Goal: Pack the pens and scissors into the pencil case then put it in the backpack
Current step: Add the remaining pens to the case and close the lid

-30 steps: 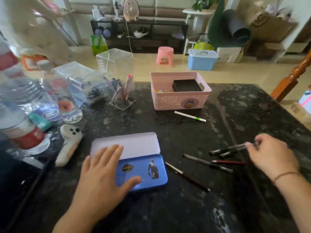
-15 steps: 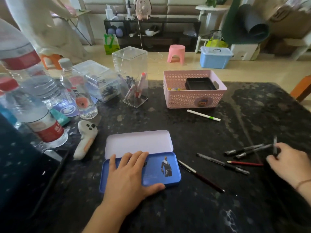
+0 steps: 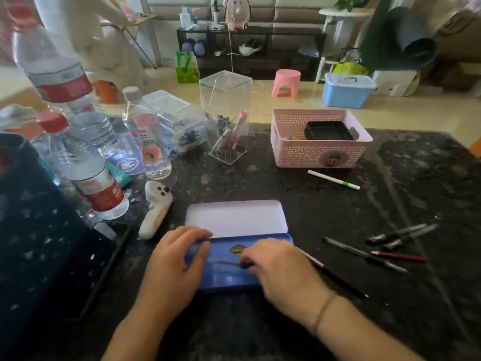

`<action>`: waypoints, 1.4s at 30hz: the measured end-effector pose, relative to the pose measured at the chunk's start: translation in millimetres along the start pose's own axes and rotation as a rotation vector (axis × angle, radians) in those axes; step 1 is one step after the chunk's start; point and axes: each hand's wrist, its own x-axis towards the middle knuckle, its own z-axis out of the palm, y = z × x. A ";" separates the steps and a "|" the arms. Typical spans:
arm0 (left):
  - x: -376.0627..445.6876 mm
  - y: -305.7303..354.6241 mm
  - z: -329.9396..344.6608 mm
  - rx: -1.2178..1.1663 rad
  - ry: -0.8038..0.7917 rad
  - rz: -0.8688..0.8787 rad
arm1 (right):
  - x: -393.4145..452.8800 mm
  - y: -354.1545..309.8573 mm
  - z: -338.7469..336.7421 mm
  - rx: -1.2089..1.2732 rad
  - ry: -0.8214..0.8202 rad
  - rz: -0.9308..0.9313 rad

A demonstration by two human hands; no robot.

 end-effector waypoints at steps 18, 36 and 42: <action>3.2 4.8 20.9 0.245 -0.316 0.251 | -127.5 243.1 -124.2 -0.283 -0.144 0.485; 1.3 -5.8 5.3 0.131 -0.030 0.034 | -102.1 240.7 -88.5 -0.453 0.114 0.433; 0.6 -3.7 3.5 0.040 -0.066 0.009 | -15.0 47.2 -33.4 -0.235 0.187 0.080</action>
